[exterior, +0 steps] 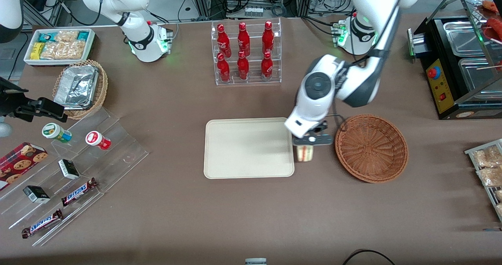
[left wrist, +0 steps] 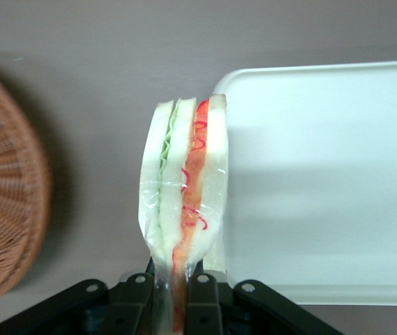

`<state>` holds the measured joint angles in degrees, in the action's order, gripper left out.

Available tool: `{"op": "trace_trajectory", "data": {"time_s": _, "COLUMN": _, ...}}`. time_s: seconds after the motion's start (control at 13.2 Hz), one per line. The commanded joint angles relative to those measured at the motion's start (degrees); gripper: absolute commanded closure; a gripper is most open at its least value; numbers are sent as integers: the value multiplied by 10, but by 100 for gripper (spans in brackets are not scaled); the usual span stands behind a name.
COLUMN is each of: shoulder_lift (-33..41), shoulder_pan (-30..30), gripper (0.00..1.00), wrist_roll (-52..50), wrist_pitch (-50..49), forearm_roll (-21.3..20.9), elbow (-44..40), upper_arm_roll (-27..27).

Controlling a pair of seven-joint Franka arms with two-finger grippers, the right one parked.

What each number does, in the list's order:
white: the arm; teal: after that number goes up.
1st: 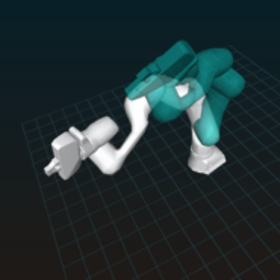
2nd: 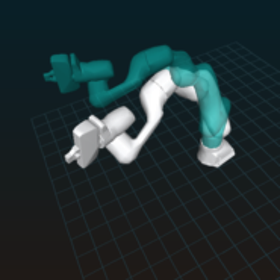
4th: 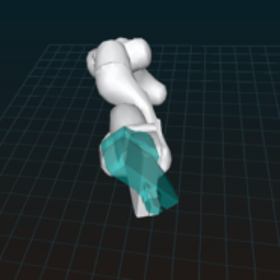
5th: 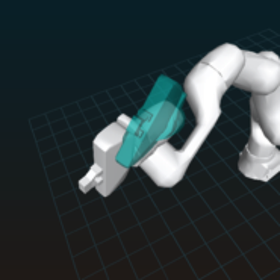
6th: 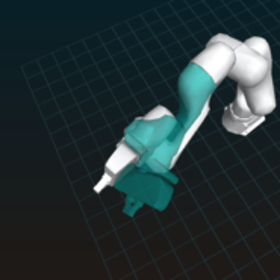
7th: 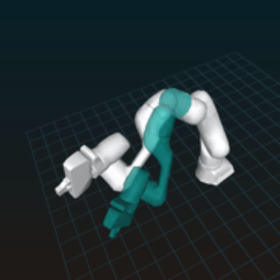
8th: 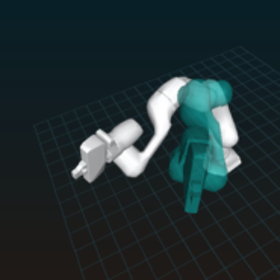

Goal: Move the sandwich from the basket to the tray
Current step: 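Lift the sandwich and carry it with the left gripper over the cream tray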

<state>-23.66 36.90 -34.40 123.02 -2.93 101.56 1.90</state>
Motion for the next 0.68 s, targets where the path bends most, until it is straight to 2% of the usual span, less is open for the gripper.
{"op": "trace_trajectory", "data": {"time_s": 0.0, "shoulder_lift": -81, "shoulder_pan": 19, "gripper": 100, "wrist_roll": -7, "wrist_pitch": -5, "forearm_roll": -2, "elbow": -87, "upper_arm_roll": -1}}
{"op": "trace_trajectory", "data": {"time_s": 0.23, "shoulder_lift": -150, "shoulder_pan": 24, "gripper": 100, "wrist_roll": -23, "wrist_pitch": -8, "forearm_roll": 11, "elbow": -159, "upper_arm_roll": -22}}
{"op": "trace_trajectory", "data": {"time_s": 0.61, "shoulder_lift": -175, "shoulder_pan": 25, "gripper": 100, "wrist_roll": -24, "wrist_pitch": -4, "forearm_roll": 12, "elbow": -170, "upper_arm_roll": -24}}
